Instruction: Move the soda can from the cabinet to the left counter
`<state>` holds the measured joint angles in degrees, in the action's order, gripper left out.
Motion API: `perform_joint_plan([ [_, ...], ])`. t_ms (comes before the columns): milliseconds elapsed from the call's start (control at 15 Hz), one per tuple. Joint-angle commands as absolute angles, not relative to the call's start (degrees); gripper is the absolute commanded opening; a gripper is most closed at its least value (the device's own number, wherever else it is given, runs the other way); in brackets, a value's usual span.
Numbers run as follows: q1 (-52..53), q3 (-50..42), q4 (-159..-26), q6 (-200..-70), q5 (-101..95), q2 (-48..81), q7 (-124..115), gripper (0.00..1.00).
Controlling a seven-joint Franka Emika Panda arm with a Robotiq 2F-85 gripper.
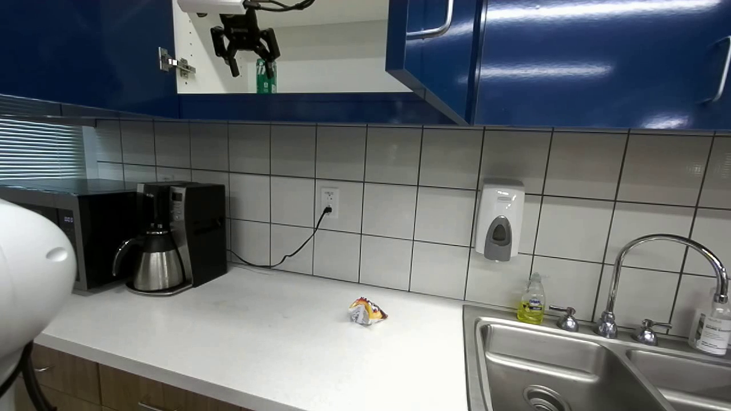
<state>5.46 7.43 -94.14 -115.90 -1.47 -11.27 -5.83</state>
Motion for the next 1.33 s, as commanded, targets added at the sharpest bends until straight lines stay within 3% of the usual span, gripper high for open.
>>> perform_joint_plan([
  [0,5.32,8.77,-86.40,-113.33,-5.14,-6.06,-8.91,1.00],
  [1267,9.11,8.59,-63.52,-111.53,-7.43,11.53,-10.96,1.00],
])
